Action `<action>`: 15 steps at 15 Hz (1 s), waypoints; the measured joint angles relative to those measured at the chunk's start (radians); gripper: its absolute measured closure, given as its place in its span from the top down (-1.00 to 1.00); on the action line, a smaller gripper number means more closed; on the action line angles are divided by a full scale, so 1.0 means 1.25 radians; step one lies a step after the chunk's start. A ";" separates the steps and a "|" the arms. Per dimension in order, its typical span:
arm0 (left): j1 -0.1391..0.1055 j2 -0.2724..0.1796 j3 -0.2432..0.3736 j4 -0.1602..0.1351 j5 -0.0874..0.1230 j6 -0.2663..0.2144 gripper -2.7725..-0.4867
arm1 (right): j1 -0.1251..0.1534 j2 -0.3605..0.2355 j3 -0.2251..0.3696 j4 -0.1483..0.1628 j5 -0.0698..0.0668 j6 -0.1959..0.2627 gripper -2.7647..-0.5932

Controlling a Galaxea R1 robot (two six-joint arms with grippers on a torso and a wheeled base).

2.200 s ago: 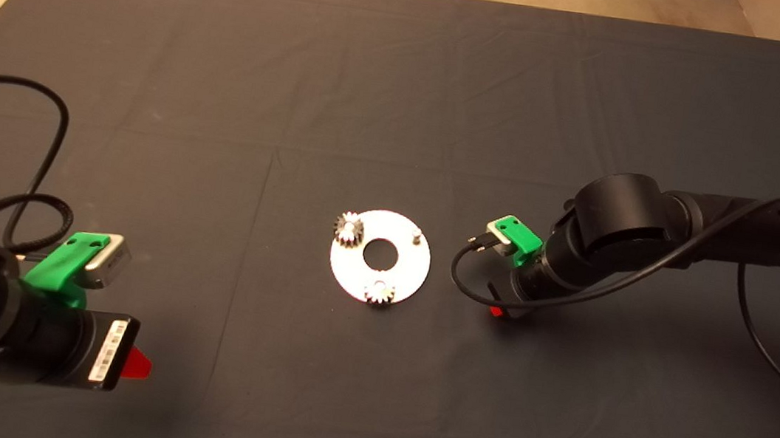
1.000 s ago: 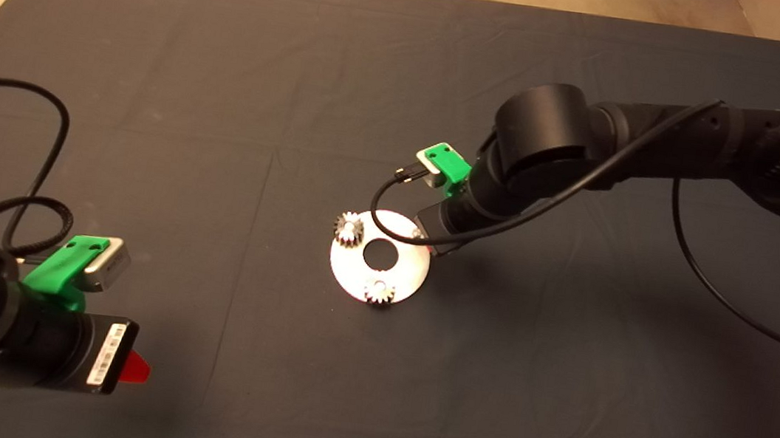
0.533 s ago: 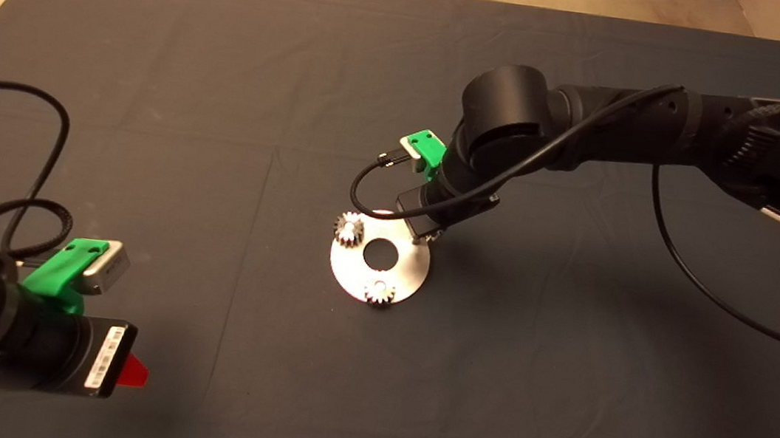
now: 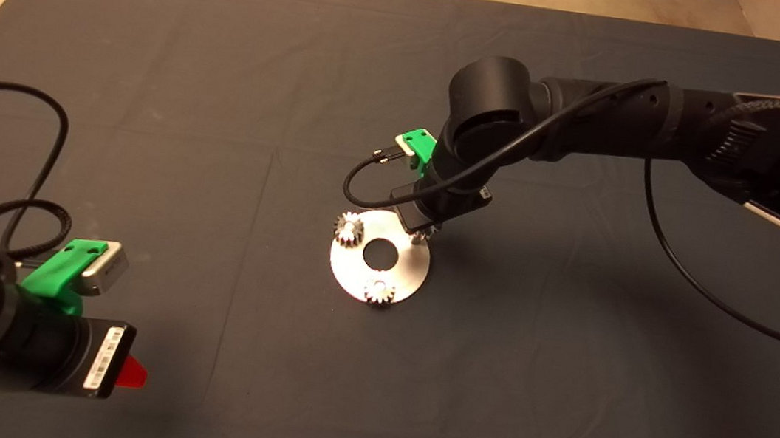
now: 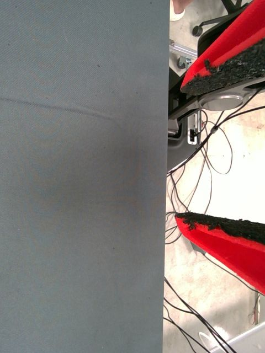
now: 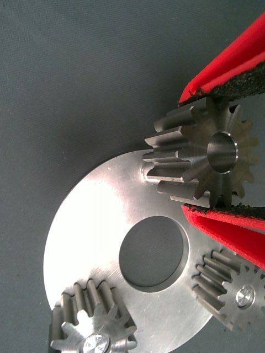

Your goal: Install three planetary gears onto the carrier pins

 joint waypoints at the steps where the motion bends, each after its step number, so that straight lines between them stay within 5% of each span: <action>1: 0.000 0.000 0.000 -0.001 0.000 0.000 -0.14 | 0.000 0.005 -0.006 0.002 0.000 0.000 -0.53; 15: 0.000 0.000 0.000 -0.011 0.000 0.000 -0.14 | -0.022 0.014 -0.030 0.013 0.000 -0.003 -0.53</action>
